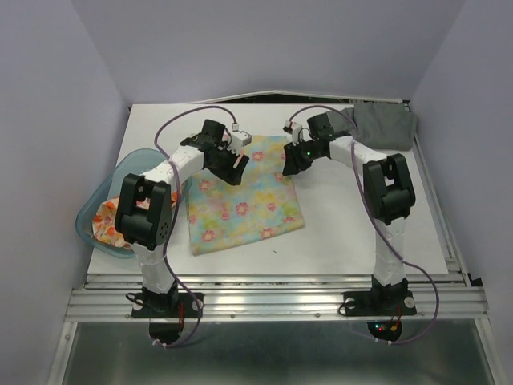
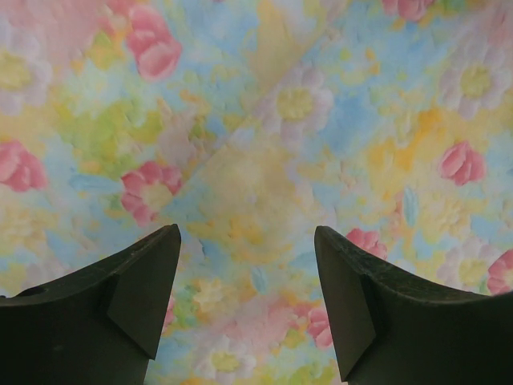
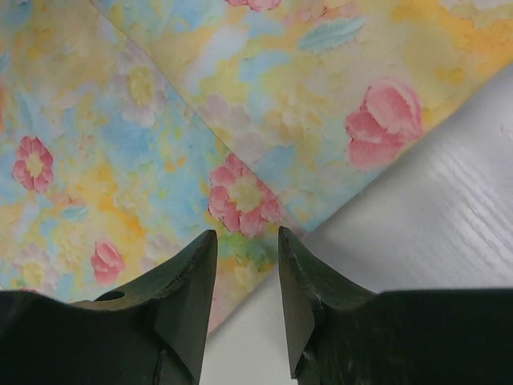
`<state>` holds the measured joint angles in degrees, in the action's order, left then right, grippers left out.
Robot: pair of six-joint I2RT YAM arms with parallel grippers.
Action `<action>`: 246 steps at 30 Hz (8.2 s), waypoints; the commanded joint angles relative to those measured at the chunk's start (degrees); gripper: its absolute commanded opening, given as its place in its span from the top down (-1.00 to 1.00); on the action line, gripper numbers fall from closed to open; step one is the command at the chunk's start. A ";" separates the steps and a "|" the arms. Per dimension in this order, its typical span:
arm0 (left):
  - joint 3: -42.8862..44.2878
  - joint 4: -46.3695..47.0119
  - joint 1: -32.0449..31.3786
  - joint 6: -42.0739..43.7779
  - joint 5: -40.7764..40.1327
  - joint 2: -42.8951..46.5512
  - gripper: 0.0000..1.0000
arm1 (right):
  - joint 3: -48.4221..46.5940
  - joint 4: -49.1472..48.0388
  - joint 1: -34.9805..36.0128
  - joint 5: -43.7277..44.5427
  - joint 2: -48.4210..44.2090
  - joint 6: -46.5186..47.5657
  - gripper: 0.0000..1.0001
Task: Fold and stack the skirts
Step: Flatten the skirt out, then fold the skirt
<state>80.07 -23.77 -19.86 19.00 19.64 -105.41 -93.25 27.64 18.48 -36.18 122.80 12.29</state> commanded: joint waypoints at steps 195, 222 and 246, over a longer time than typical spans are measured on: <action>-32.33 18.48 -27.32 19.14 -27.88 31.84 -0.52 | 4.57 -2.39 -2.49 -19.89 -10.14 -18.79 -0.20; -37.97 35.73 -47.47 11.14 -48.29 6.43 0.31 | 10.63 -0.75 1.03 -14.79 4.81 -7.73 0.00; -21.37 -6.37 -48.43 4.11 -20.44 23.31 1.00 | -14.83 8.05 1.38 -8.22 2.51 -7.37 -0.29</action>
<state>55.20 -23.88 -67.92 24.86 -7.05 -84.49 -98.61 36.69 21.02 -49.47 121.56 5.39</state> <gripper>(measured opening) 0.048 0.645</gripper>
